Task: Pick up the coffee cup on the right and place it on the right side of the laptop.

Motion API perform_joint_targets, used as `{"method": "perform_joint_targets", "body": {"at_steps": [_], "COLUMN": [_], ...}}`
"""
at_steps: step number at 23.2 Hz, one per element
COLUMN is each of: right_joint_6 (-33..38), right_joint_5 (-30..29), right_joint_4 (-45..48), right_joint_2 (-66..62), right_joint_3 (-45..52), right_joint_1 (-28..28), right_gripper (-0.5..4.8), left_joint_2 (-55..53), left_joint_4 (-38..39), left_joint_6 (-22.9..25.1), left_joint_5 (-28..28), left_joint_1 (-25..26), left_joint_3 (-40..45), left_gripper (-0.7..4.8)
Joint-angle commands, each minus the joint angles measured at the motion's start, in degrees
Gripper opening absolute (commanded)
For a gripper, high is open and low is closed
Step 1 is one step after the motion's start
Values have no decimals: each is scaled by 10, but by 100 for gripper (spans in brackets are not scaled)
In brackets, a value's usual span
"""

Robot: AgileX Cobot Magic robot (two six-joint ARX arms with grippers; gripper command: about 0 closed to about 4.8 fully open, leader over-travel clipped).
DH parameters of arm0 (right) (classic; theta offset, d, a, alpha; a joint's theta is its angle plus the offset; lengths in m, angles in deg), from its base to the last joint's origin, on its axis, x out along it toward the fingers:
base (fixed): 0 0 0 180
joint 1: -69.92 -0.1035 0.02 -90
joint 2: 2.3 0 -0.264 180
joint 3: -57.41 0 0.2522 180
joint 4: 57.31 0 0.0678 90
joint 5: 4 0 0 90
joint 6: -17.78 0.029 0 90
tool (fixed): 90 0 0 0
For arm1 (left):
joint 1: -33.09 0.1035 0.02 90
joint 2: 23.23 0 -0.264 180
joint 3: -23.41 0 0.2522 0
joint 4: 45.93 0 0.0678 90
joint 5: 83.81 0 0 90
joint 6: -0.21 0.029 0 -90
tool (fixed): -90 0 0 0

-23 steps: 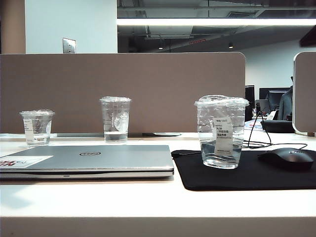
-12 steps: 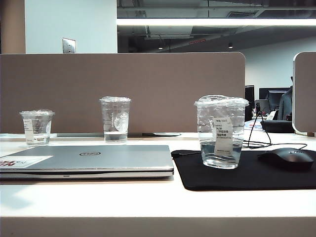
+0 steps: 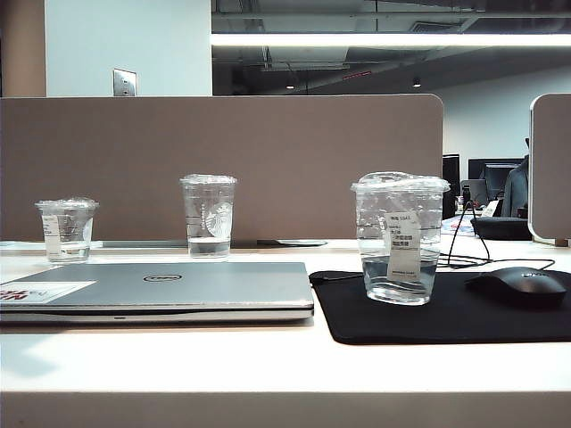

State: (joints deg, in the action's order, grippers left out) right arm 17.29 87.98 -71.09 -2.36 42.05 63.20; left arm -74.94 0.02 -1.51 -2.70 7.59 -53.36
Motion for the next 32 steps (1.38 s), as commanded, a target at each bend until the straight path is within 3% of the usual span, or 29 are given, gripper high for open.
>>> {"method": "perform_joint_targets", "body": {"at_steps": [1, 12, 27, 28, 32], "right_joint_6": [-2, 1, 5, 5, 5], "right_joint_5": [22, 19, -20, -19, -21], "right_joint_4": [-4, -7, 16, 21, 17], "right_joint_2": [1, 1, 1, 1, 1], "right_joint_3": [3, 4, 2, 2, 2], "right_joint_1": [17, 71, 69, 69, 69], "right_gripper": [-5, -5, -4, 26, 26], "left_joint_2": [1, 1, 1, 1, 1], "left_joint_4": [-5, -5, -5, -5, -5], "left_joint_6": [2, 2, 2, 2, 2], "left_joint_5": [-2, -2, -2, -2, -2], "left_joint_1": [1, 1, 1, 1, 1], "left_joint_3": [-4, -4, -4, -4, -4], "left_gripper": [-5, -5, -5, -5, -5]}}
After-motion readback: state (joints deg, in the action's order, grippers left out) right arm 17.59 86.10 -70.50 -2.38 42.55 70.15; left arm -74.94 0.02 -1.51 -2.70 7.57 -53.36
